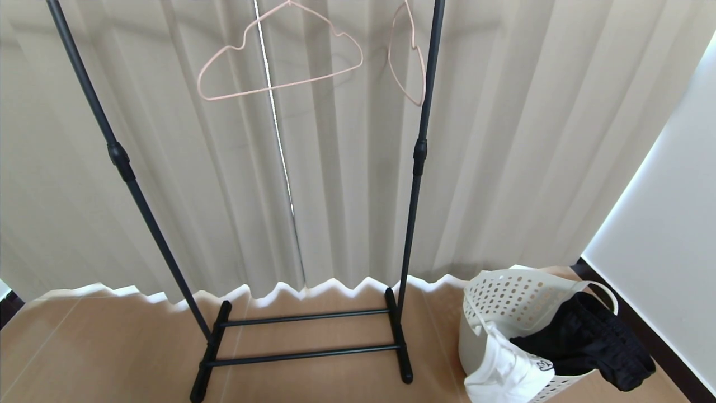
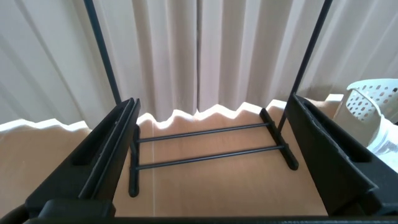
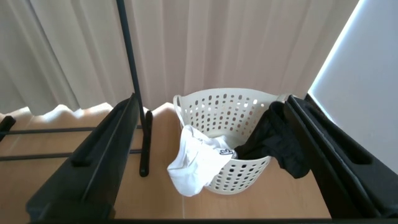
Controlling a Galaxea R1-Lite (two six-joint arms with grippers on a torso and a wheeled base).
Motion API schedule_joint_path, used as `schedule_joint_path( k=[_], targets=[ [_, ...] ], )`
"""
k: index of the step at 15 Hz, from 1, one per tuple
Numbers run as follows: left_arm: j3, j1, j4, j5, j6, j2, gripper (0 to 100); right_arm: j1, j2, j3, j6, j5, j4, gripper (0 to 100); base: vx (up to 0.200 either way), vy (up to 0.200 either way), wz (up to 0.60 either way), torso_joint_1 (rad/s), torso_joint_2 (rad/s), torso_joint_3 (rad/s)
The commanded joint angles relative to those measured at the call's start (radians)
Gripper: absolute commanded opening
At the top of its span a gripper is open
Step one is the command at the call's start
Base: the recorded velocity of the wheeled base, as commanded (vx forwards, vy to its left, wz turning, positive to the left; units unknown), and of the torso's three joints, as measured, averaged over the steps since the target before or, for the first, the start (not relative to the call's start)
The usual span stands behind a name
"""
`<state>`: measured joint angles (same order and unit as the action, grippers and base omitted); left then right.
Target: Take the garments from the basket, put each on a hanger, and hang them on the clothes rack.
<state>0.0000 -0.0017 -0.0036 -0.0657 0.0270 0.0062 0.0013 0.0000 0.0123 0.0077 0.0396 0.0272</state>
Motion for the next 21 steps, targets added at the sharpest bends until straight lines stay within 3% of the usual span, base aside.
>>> schedule_joint_path(
  k=[1, 6, 21],
  targets=[
    [0.0, 0.0, 0.001, 0.0, 0.001, 0.001, 100, 0.0, 0.0, 0.0, 0.0, 0.0, 0.0, 100, 0.0, 0.0, 0.0, -0.08, 0.45, 0.364],
    [0.0, 0.0, 0.001, 0.0, 0.001, 0.001, 100, 0.0, 0.0, 0.0, 0.0, 0.0, 0.0, 100, 0.0, 0.0, 0.0, -0.027, 0.22, 0.115],
    [0.0, 0.0, 0.001, 0.0, -0.001, 0.001, 100, 0.0, 0.0, 0.0, -0.003, -0.001, 0.0, 100, 0.0, 0.0, 0.0, 0.002, 0.01, -0.189]
  ],
)
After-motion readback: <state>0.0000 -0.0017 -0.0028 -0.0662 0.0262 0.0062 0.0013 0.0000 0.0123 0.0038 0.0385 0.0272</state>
